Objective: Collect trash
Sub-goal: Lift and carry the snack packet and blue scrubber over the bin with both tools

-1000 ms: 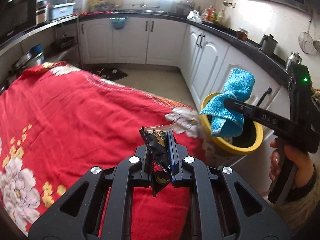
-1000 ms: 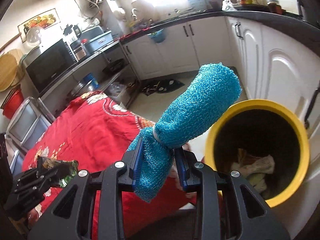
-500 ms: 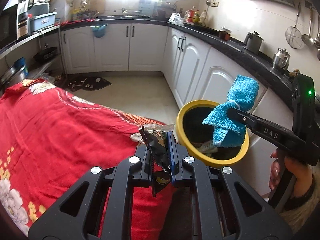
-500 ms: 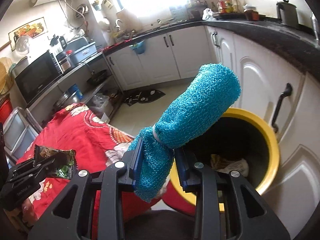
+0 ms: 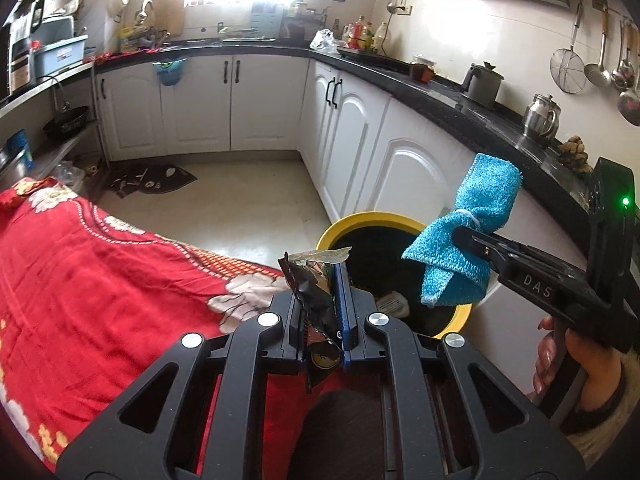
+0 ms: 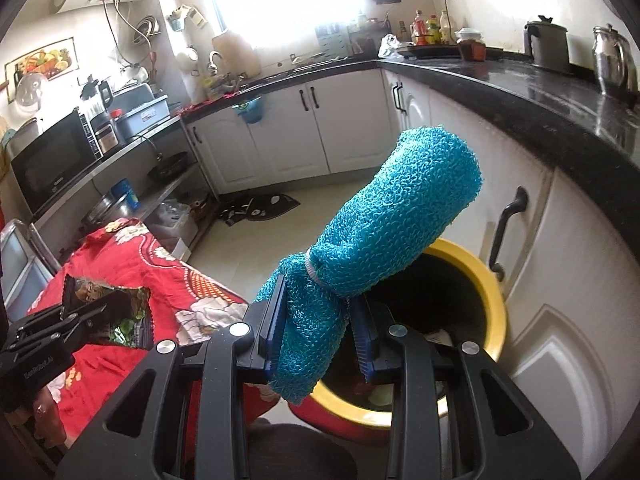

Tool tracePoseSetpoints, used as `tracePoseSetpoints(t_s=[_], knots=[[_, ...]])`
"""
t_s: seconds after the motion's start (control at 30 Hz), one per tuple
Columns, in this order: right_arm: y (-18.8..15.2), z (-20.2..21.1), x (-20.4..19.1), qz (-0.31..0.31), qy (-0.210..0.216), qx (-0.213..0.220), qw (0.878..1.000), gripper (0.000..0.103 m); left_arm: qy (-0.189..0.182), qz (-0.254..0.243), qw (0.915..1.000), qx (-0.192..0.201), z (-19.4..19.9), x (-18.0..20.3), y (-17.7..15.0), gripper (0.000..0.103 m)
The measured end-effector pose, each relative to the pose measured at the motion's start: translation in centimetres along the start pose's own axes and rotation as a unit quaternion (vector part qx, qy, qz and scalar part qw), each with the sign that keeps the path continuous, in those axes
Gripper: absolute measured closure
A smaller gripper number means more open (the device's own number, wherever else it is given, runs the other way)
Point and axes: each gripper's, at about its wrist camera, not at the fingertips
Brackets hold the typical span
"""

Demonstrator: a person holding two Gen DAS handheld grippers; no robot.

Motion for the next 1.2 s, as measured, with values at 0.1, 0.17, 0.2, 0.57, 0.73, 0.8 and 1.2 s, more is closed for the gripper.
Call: tracePoseSetpoints(t_s=[0.1, 0.17, 0.2, 0.57, 0.73, 0.8, 1.2], knots=[[0.0, 0.2, 0.3, 0.006, -0.011, 0.003, 1.0, 0.074, -0.006, 0.002, 1.0, 0.002, -0.6, 0.4, 0.4, 0.096], [0.0, 0.3, 0.6, 0.01, -0.018, 0.003, 1.0, 0.074, -0.009, 0.001, 0.9999, 0.005, -1.0, 0.9, 0.7, 0.096], [-0.1, 0.3, 0.7, 0.011, -0.021, 0.003, 1.0, 0.074, -0.011, 0.001, 0.9999, 0.006, -1.3, 1.1, 1.0, 0.096], [-0.9, 0.5, 2.0, 0.022, -0.047, -0.004, 0.999, 0.074, -0.02, -0.002, 0.9998, 0.002, -4.2, 2.8, 2.0, 0.096], [-1.5, 0.4, 2.3, 0.029, -0.053, -0.007, 0.998, 0.074, -0.019, -0.004, 0.9998, -0.007, -5.7, 3.1, 1.9, 0.096], [-1.7, 0.2, 2.5, 0.031, -0.053, -0.01, 0.998, 0.074, -0.019, -0.003, 0.9997, -0.012, -6.2, 3.2, 1.9, 0.096], [-3.3, -1.9, 2.8, 0.049, -0.053, -0.043, 0.996, 0.074, -0.023, 0.003, 0.9988, -0.044, -10.0, 3.8, 0.8, 0.096]])
Point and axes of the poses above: each gripper's, at about its wrist camera, not at the fingertips, and z roughly against the way its jaws point, x to its right, y to its top, and after that the axes turned 9 degrees about x, right-handed
